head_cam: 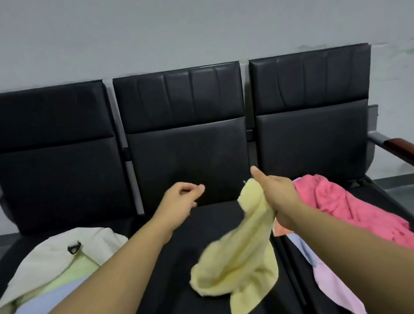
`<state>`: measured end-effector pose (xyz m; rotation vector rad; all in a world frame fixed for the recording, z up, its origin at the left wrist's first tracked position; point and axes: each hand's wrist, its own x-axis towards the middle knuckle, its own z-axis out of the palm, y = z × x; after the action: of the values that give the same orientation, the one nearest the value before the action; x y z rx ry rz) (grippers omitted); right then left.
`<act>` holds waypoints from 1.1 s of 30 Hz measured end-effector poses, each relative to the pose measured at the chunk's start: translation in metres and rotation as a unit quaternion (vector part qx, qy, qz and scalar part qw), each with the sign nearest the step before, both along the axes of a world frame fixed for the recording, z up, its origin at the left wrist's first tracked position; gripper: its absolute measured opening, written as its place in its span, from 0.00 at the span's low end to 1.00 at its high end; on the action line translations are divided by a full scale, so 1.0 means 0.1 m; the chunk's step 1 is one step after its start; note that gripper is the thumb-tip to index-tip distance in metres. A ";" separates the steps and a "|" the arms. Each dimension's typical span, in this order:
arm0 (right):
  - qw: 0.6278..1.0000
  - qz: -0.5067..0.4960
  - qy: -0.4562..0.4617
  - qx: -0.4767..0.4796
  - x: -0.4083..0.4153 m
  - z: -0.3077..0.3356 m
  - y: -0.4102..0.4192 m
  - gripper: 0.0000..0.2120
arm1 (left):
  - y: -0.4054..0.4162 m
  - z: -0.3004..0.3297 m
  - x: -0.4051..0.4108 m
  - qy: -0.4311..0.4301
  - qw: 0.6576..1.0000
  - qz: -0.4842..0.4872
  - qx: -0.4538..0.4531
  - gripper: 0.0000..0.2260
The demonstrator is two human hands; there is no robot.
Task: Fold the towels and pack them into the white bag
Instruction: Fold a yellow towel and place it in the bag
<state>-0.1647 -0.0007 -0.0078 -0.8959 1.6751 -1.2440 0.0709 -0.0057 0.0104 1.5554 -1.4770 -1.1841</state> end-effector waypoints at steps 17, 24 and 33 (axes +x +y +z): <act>0.963 0.234 0.082 -0.107 0.10 0.35 0.32 0.22 | 0.12 0.43 -0.29 0.103 0.985 -0.104 -0.090 0.08; 0.941 0.332 0.034 -0.058 0.06 0.35 0.37 0.17 | 0.09 0.57 -0.06 0.135 0.984 -0.063 -0.096 0.06; 0.919 0.357 0.165 0.032 -0.20 0.21 0.38 0.34 | -0.06 0.54 0.63 -0.059 0.983 0.039 -0.167 0.04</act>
<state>-0.1843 0.0369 0.0135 -1.5600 1.4052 -0.5531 0.1339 -0.0117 0.0643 1.4555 -1.5828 -0.7632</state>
